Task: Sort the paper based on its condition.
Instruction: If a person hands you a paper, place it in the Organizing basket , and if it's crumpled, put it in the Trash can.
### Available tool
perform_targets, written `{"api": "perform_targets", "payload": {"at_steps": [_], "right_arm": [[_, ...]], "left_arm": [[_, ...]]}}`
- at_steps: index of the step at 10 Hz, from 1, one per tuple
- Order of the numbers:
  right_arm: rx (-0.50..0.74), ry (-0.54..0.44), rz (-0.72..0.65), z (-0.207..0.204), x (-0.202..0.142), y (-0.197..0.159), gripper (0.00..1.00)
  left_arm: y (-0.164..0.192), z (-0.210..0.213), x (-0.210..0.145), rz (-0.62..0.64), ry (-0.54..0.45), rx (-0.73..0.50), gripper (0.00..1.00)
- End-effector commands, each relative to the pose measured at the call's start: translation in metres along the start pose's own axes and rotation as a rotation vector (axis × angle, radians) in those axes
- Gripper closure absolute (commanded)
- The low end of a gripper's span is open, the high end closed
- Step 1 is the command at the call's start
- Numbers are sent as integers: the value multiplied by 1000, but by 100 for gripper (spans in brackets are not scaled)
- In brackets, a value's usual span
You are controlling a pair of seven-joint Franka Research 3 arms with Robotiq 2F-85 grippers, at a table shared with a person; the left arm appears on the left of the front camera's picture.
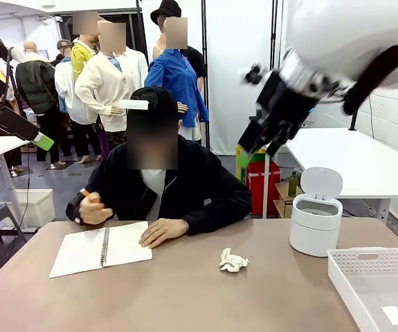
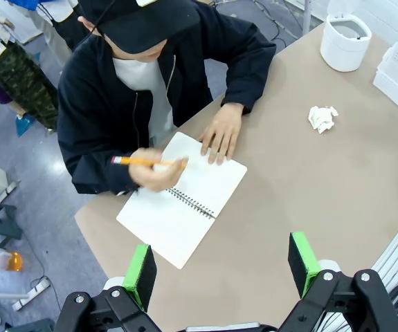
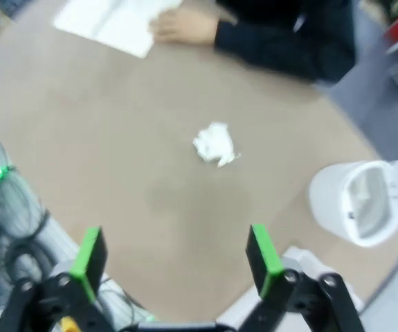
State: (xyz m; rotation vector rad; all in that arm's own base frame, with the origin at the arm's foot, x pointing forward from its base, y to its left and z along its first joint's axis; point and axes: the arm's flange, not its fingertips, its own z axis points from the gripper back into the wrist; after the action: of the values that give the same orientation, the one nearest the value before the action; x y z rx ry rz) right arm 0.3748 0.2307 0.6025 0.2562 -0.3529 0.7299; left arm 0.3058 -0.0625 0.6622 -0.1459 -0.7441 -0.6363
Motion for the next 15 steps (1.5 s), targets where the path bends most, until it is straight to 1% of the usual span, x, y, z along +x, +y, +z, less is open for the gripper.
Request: {"api": "perform_targets", "payload": {"at_steps": [1, 3, 4, 5, 6, 7, 9, 10, 11, 12, 13, 14, 15], "right_arm": [[-17, 126, -35, -21, 36, 0, 0], [-82, 177, -27, -59, 41, -6, 0], [-104, 175, -18, -82, 43, -9, 0], [-94, 207, -20, -106, 43, -13, 0], [-123, 226, -26, -133, 42, -19, 0], [-121, 235, -26, -156, 41, -24, 0], [-62, 276, 5, -202, 29, -33, 0], [-31, 299, 43, -220, 22, -35, 0], [-47, 339, 97, -235, 15, -36, 0], [-67, 340, 129, -248, 7, -37, 0], [-54, 321, 140, -254, 3, -34, 0], [-62, 281, 151, -260, 0, -32, 0], [-70, 218, 110, -255, 1, -28, 0]], "left_arm": [[0, 0, 0, 0, 0, 1, 0], [0, 0, 0, 0, 0, 1, 0], [0, 0, 0, 0, 0, 1, 0], [0, 0, 0, 0, 0, 1, 0], [0, 0, 0, 0, 0, 1, 0], [0, 0, 0, 0, 0, 1, 0], [0, 0, 0, 0, 0, 1, 0], [0, 0, 0, 0, 0, 1, 0], [0, 0, 0, 0, 0, 1, 0], [0, 0, 0, 0, 0, 1, 0], [0, 0, 0, 0, 0, 1, 0], [0, 0, 0, 0, 0, 1, 0], [0, 0, 0, 0, 0, 1, 0]]}}
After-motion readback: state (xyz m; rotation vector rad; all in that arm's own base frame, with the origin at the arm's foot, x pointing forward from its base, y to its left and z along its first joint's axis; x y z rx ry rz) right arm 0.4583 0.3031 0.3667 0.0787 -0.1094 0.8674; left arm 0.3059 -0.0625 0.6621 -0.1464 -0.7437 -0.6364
